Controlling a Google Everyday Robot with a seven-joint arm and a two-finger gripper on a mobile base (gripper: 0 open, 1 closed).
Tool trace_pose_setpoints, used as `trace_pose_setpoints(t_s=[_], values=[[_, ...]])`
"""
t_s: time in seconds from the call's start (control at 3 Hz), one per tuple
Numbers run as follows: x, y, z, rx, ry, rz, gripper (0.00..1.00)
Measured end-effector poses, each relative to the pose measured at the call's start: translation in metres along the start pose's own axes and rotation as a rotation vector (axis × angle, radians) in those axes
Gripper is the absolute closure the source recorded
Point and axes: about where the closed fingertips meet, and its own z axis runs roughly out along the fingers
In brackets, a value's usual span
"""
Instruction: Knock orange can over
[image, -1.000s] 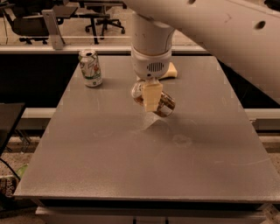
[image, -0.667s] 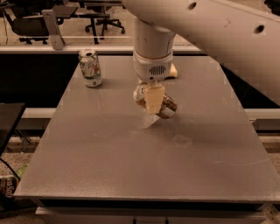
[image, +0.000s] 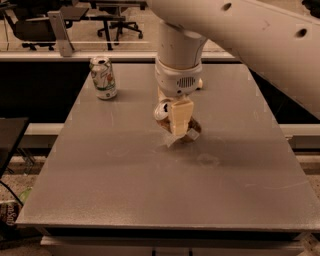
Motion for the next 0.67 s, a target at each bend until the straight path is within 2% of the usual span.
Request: trace_pose_setpoints(t_s=[0.33, 0.67], values=[[-0.0021, -0.0041, 0.0002, 0.017, -0.006, -0.003, 0.0], [-0.0021, -0.0041, 0.0002, 0.017, -0.006, -0.003, 0.0]])
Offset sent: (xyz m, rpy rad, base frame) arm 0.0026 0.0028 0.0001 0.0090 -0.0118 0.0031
